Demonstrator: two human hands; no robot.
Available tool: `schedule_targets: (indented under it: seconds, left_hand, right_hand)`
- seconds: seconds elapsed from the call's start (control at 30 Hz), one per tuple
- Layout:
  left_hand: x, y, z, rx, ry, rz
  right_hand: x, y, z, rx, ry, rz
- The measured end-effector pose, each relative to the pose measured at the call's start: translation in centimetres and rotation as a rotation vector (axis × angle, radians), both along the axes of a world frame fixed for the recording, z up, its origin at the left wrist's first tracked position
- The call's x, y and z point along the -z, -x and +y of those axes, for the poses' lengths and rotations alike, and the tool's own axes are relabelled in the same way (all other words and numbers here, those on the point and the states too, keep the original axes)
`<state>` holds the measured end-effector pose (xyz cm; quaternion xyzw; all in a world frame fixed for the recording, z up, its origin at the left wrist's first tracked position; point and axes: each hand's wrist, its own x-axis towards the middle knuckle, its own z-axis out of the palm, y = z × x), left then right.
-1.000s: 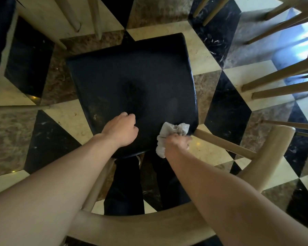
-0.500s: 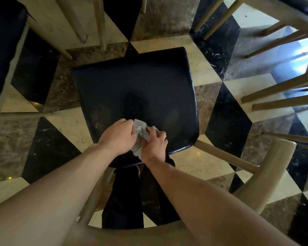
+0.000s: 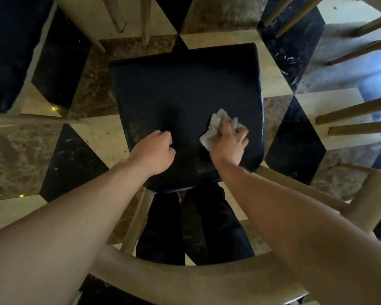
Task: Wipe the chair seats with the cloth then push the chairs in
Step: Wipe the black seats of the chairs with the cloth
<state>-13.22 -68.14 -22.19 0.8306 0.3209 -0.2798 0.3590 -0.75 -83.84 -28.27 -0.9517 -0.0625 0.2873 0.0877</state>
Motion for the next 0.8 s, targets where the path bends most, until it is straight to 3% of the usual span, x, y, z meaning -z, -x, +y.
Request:
schedule_targets:
  seconds: [0.13,0.27,0.33,0.47,0.5,0.57,0.7,0.8]
  left_hand:
    - [-0.3,1.4,-0.3,0.059,0.012,0.028]
    - [-0.4,1.9,0.4,0.029,0.060,0.020]
    - [-0.5,1.8,1.2,-0.015,0.053,-0.012]
    - [-0.9,2.0,2.9,0.000,-0.027,-0.046]
    - [-1.0,2.4,3.4,0.017,-0.037,-0.031]
    - [-1.0,3.1,4.0,0.031,-0.035,0.010]
    - [-0.8,4.8,4.3,-0.008,-0.019,0.084]
    - [-0.6,6.1,4.6,-0.059,-0.001,0.115]
  right_hand:
    - [-0.5,7.3,-0.6,-0.610,0.065,0.119]
    - [-0.8,5.3,-2.2,-1.053,0.025,0.228]
    - [-0.8,2.6,-3.0,-1.064,0.083,0.195]
    - [-0.6,-0.5,-4.8,-0.466,0.176,0.060]
    - [-0.5,0.1,-4.7,-0.424,0.195,0.034]
    - [-0.2,2.0,-4.6,-0.508,0.227,0.011]
    - [0.5,7.3,-3.6,-1.008,0.225,0.125]
    - [-0.3,11.8,-2.2,-1.000,0.090,0.134]
